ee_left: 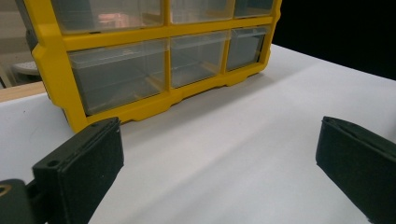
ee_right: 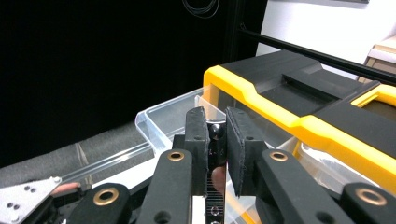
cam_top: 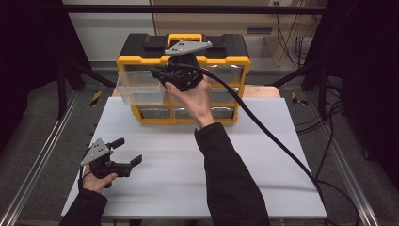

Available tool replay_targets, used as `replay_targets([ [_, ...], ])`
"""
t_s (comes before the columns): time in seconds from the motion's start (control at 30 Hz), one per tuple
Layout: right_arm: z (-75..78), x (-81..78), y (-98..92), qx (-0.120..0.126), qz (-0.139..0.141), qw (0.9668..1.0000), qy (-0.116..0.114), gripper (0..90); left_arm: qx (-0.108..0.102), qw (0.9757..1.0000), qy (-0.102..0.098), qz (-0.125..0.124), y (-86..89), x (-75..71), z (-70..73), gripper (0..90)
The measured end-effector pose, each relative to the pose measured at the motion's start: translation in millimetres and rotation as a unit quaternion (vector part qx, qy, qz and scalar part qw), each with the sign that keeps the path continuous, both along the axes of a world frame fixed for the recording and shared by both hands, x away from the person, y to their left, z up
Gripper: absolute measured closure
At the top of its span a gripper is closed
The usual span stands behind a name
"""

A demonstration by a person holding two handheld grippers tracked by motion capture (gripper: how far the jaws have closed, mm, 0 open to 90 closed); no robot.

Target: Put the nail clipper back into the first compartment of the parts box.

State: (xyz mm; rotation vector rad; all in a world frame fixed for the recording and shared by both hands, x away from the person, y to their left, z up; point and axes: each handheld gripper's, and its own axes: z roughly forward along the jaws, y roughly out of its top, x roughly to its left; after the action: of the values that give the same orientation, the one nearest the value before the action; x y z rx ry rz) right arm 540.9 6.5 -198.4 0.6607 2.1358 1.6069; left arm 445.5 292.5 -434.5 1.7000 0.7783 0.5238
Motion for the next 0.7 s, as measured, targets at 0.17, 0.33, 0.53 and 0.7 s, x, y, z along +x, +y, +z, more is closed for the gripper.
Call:
replay_targets([
  [0.17,2.4,6.0,4.6,0.000,-0.006,1.0000,0.001,79.5,0.000,1.0000,0.000,0.000,0.0,0.0,-0.2,0.8],
  [0.33,4.5,9.9,8.6,-0.001,-0.008,1.0000,0.000,79.5,0.001,1.0000,0.002,-0.001,-0.7,0.1,-0.6,0.8],
  [0.53,6.0,13.7,12.3,0.000,-0.011,0.9999,0.002,79.5,0.000,1.0000,0.001,-0.002,-0.7,0.1,-0.5,0.8],
  [0.7,5.5,18.3,15.7,0.000,-0.014,0.9999,0.006,79.5,0.001,1.0000,0.001,-0.002,-0.7,0.0,-0.5,0.7],
])
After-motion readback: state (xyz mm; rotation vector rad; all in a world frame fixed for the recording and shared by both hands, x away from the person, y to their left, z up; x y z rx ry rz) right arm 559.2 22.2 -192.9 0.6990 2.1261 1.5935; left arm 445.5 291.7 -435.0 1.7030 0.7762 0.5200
